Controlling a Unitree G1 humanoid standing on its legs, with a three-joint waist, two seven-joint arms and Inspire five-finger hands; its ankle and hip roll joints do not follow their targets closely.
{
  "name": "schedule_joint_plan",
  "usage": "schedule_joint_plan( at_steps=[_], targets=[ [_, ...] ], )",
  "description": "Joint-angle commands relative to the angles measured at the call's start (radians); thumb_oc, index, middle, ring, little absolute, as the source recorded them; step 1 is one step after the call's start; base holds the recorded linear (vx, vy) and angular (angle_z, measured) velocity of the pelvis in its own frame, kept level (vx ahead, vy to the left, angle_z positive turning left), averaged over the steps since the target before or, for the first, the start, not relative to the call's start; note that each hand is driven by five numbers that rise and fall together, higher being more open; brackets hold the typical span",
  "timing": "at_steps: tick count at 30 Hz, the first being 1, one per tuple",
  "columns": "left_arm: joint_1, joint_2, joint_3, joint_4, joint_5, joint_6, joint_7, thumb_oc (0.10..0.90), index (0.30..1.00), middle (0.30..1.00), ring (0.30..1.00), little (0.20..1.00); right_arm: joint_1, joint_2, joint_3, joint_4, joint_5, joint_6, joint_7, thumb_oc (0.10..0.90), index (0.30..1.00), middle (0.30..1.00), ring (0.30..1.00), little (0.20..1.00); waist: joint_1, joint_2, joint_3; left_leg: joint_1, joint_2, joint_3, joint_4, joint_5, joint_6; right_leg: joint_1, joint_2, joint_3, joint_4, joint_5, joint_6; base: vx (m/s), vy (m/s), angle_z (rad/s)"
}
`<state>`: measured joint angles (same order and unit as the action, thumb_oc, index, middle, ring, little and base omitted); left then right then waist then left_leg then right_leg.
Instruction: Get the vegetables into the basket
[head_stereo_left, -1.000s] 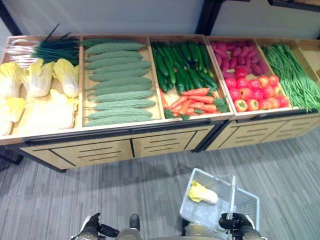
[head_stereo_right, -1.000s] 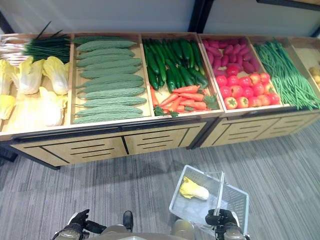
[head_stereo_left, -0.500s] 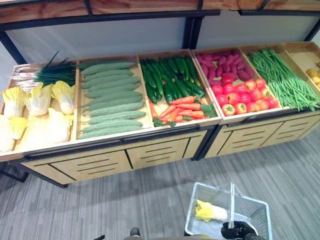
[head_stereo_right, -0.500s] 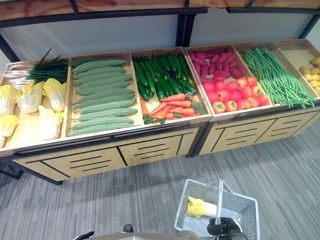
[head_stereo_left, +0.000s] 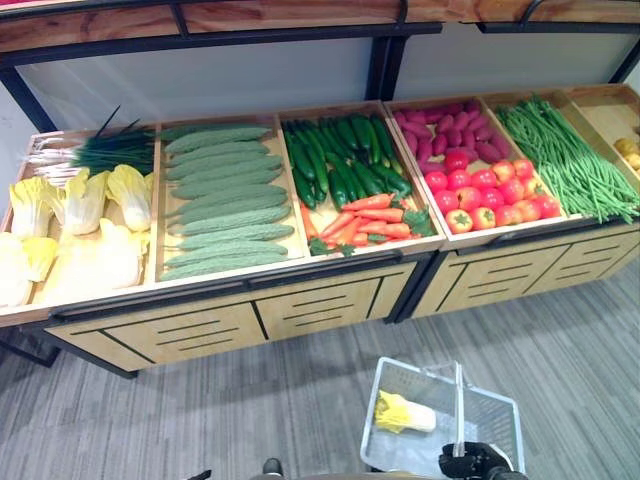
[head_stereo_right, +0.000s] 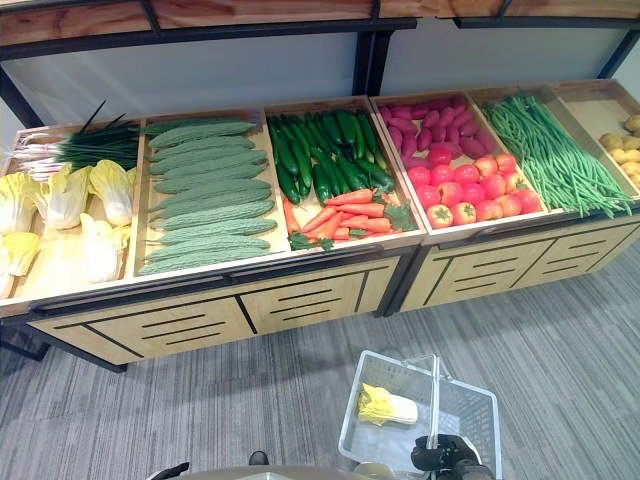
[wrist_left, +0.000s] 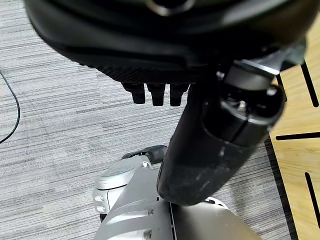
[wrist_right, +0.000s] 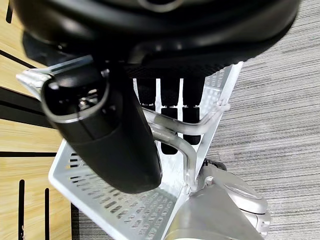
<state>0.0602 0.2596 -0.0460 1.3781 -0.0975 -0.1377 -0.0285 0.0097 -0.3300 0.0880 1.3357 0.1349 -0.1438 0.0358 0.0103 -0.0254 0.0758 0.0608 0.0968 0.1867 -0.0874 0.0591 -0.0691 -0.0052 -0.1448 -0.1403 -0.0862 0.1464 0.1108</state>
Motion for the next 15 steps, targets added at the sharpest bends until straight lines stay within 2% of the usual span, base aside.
schedule_joint_plan(
  at_steps=[1, 7, 9, 10, 11, 13, 14, 15],
  targets=[
    [-0.06, 0.013, -0.01, -0.004, 0.008, -0.029, 0.0, 0.9, 1.0, 1.0, 1.0, 1.0, -0.052, -0.05, -0.016, 0.008, 0.015, -0.034, -0.015, 0.4, 0.3, 0.3, 0.3, 0.3, -0.009, -0.039, 0.069, -0.054, -0.02, -0.002, 0.108, -0.073, 0.022, 0.006, -0.091, 0.053, 0.052, 0.008, 0.066, -0.07, 0.077, -0.02],
    [-0.082, 0.028, -0.034, -0.013, 0.034, -0.033, 0.007, 0.9, 1.0, 1.0, 1.0, 1.0, -0.058, -0.062, -0.038, -0.008, 0.034, -0.038, -0.025, 0.4, 0.3, 0.3, 0.3, 0.3, -0.024, -0.046, 0.097, -0.08, -0.042, 0.011, 0.153, -0.107, 0.048, -0.053, -0.116, 0.091, 0.136, 0.055, 0.083, -0.03, 0.102, -0.03],
    [-0.084, 0.033, -0.036, -0.012, 0.044, -0.031, 0.011, 0.9, 1.0, 1.0, 1.0, 1.0, -0.057, -0.061, -0.042, -0.009, 0.036, -0.039, -0.025, 0.4, 0.3, 0.3, 0.3, 0.3, -0.029, -0.048, 0.101, -0.074, -0.047, 0.02, 0.155, -0.114, 0.053, -0.067, -0.117, 0.103, 0.155, 0.073, 0.087, -0.02, 0.11, -0.17],
    [-0.085, 0.041, -0.035, -0.019, 0.046, -0.032, 0.013, 0.9, 1.0, 1.0, 1.0, 1.0, -0.059, -0.058, -0.037, -0.013, 0.033, -0.038, -0.027, 0.4, 0.3, 0.3, 0.3, 0.3, -0.033, -0.049, 0.111, -0.066, -0.046, 0.038, 0.16, -0.119, 0.059, -0.09, -0.115, 0.115, 0.181, 0.105, 0.092, -0.03, 0.085, -0.29],
    [-0.087, 0.047, -0.034, -0.023, 0.046, -0.032, 0.014, 0.9, 1.0, 1.0, 1.0, 1.0, -0.061, -0.058, -0.034, -0.019, 0.036, -0.039, -0.027, 0.4, 0.3, 0.3, 0.3, 0.3, -0.034, -0.047, 0.116, -0.062, -0.045, 0.046, 0.161, -0.122, 0.063, -0.102, -0.109, 0.119, 0.202, 0.102, 0.089, -0.03, 0.124, -0.39],
    [-0.089, 0.054, -0.033, -0.024, 0.047, -0.031, 0.018, 0.9, 1.0, 1.0, 1.0, 1.0, -0.061, -0.055, -0.031, -0.016, 0.034, -0.039, -0.028, 0.4, 0.3, 0.3, 0.3, 0.3, -0.033, -0.046, 0.122, -0.045, -0.042, 0.066, 0.164, -0.135, 0.067, -0.122, -0.108, 0.101, 0.233, 0.095, 0.088, 0.03, 0.08, -0.55],
    [-0.092, 0.06, -0.021, -0.022, 0.045, -0.029, 0.024, 0.9, 1.0, 1.0, 1.0, 1.0, -0.065, -0.05, -0.025, -0.017, 0.028, -0.037, -0.032, 0.4, 0.3, 0.3, 0.3, 0.3, -0.035, -0.054, 0.124, -0.019, -0.047, 0.097, 0.163, -0.151, 0.065, -0.134, -0.138, 0.064, 0.205, 0.136, 0.093, 0.06, 0.027, -0.62],
    [-0.092, 0.06, -0.021, -0.022, 0.045, -0.029, 0.024, 0.9, 1.0, 1.0, 1.0, 1.0, -0.065, -0.05, -0.025, -0.017, 0.027, -0.037, -0.032, 0.4, 0.3, 0.3, 0.3, 0.3, -0.034, -0.054, 0.124, -0.018, -0.046, 0.097, 0.163, -0.151, 0.065, -0.132, -0.138, 0.064, 0.203, 0.136, 0.093, 0.07, -0.031, -0.57]
  ],
)
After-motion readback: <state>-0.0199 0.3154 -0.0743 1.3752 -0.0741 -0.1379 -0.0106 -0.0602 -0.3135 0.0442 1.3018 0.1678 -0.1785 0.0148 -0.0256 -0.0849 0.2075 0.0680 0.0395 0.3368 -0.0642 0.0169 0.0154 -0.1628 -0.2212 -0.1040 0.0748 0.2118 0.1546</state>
